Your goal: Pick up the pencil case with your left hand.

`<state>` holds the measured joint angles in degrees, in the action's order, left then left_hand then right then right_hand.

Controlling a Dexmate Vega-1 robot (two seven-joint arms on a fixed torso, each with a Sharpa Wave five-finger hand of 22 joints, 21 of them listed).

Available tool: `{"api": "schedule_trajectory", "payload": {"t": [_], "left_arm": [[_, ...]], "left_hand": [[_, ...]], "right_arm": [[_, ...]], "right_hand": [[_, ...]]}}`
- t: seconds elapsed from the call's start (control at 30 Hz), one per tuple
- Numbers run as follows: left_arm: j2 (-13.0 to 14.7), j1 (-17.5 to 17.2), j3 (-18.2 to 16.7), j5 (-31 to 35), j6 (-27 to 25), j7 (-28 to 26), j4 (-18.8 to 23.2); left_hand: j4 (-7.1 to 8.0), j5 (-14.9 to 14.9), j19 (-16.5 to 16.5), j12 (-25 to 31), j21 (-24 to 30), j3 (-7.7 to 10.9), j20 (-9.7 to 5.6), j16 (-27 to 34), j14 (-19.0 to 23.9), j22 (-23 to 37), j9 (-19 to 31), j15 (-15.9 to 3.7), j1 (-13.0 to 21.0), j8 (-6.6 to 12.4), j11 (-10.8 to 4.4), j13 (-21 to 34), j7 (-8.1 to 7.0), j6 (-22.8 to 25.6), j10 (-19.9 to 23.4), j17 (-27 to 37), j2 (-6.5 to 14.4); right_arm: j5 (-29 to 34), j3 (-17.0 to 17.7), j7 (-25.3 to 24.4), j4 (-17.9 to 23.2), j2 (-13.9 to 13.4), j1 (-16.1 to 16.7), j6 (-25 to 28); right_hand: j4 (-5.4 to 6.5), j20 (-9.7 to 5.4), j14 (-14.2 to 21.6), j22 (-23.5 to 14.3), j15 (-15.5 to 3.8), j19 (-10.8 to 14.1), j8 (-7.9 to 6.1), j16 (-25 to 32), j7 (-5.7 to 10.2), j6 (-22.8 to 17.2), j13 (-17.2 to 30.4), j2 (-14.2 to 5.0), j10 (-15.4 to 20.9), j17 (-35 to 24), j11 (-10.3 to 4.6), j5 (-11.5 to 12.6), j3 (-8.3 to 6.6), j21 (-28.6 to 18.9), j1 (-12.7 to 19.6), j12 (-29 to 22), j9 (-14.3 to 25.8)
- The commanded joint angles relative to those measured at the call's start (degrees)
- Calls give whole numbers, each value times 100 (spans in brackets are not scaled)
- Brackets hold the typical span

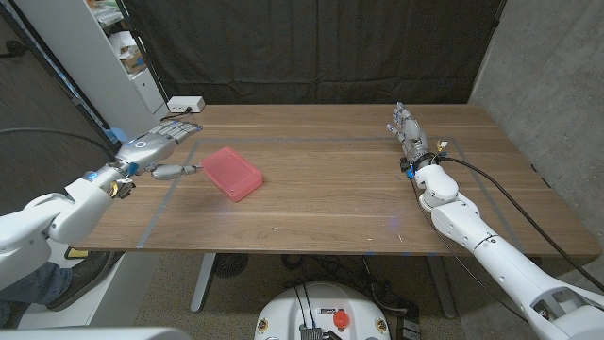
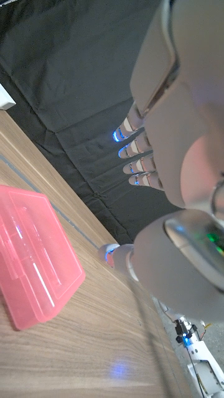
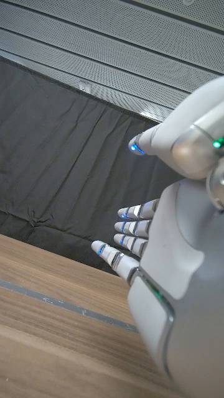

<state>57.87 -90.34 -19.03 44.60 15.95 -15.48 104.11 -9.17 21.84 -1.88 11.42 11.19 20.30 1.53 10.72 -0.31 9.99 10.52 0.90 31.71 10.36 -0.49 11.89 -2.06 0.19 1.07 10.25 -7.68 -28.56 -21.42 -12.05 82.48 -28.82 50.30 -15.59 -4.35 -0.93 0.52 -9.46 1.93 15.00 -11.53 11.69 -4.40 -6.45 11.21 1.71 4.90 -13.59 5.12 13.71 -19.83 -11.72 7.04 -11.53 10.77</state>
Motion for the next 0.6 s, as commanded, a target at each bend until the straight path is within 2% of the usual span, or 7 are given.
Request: {"api": "schedule_trajectory", "payload": {"t": [0.03,0.27,0.43,0.6], "left_arm": [[387,122,169,244,-128,328,19],[541,104,86,345,-252,759,218],[527,113,11,423,-286,892,276],[602,156,85,624,-300,933,277]], "left_hand": [[-7,39,28,-9,16,-25,41,-21,-20,18,33,44,78,2,-10,5,-14,-64,-67,36,11],[1,57,6,-25,5,-33,59,-37,-113,19,34,73,143,-20,2,5,-28,-220,-181,38,9],[4,65,-16,-36,-3,-39,72,-41,-158,20,35,93,177,-26,18,6,-17,-300,-255,39,7],[8,74,-39,-37,-10,-45,90,-46,-209,20,35,124,210,-25,45,6,-9,-364,-304,40,8]], "right_arm": [[-35,36,-7,-105,90,-9,-135],[-58,77,-11,-171,114,-46,-197],[-92,86,19,-273,161,-90,-251],[-95,83,41,-340,181,-127,-288]], "right_hand": [[2,17,35,-32,21,33,13,48,2,-73,0,-63,16,6,15,-4,42,12,8,2,26],[1,19,40,-32,26,29,13,49,2,-73,1,-72,18,9,32,-1,48,19,11,2,26],[1,23,32,-33,28,25,12,47,-1,-75,1,-75,19,10,24,0,55,25,9,2,26],[0,25,35,-33,28,25,12,48,2,-77,1,-78,19,12,31,0,62,28,9,2,26]]}}
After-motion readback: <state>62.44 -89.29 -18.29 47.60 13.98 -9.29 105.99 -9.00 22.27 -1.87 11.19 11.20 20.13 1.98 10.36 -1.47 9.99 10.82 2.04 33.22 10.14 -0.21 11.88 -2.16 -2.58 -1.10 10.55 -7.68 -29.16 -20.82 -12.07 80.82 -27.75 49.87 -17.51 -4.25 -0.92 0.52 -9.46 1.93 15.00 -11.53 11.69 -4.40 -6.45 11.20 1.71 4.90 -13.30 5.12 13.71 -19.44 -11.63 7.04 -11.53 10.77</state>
